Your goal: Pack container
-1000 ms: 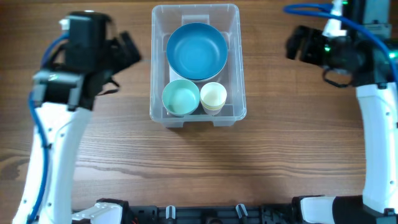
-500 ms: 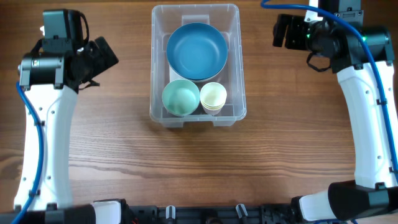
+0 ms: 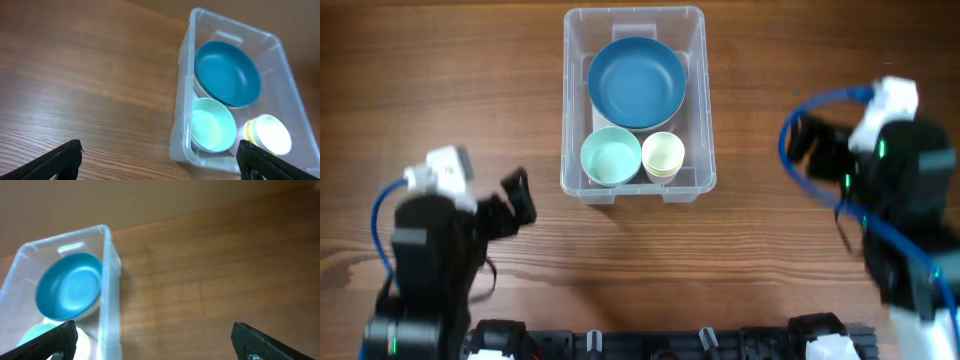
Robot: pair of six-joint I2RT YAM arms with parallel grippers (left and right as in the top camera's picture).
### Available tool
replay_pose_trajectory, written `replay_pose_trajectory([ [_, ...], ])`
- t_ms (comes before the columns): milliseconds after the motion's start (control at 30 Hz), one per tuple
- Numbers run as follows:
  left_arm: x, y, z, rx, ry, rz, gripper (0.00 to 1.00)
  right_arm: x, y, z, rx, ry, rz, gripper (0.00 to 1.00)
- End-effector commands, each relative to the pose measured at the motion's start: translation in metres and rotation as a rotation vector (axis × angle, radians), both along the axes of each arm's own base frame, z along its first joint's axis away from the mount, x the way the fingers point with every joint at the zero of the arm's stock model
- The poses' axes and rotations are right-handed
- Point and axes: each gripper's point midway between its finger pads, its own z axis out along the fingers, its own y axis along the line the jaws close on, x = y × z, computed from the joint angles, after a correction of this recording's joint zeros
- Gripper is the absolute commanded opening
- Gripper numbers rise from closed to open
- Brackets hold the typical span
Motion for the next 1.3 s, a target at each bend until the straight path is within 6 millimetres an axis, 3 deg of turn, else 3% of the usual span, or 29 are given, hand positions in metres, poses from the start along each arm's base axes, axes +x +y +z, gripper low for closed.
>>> replay_pose_trajectory([
  [0, -0.025, -0.003, 0.003, -0.006, -0.077, -0.037, 1.0, -0.027, -0.01, -0.035, 0.002, -0.014, -0.043, 1.0],
  [167, -0.031, -0.003, 0.01, -0.015, -0.114, -0.036, 1.0, -0.045, -0.012, -0.054, 0.0, 0.003, -0.043, 1.0],
  [667, -0.042, -0.002, -0.012, -0.01, -0.013, -0.035, 1.0, -0.035, -0.01, -0.077, -0.018, 0.102, -0.039, 1.0],
  [767, -0.045, -0.002, -0.017, -0.008, 0.011, -0.035, 1.0, -0.044, -0.011, -0.075, -0.02, 0.1, -0.037, 1.0],
  [933, -0.046, -0.002, -0.018, -0.008, 0.016, -0.035, 1.0, -0.063, -0.007, -0.068, -0.042, -0.042, 0.033, 1.0],
  [1033, -0.046, -0.002, -0.018, -0.008, 0.016, -0.035, 1.0, -0.079, -0.005, -0.083, -0.046, -0.214, 0.064, 1.0],
  [1167, -0.046, -0.002, -0.018, -0.008, 0.016, -0.035, 1.0, -0.083, -0.006, -0.087, -0.038, -0.328, 0.059, 1.0],
  [1267, -0.046, -0.002, -0.018, -0.008, 0.016, -0.035, 1.0, -0.075, -0.005, -0.084, -0.049, -0.403, 0.064, 1.0],
])
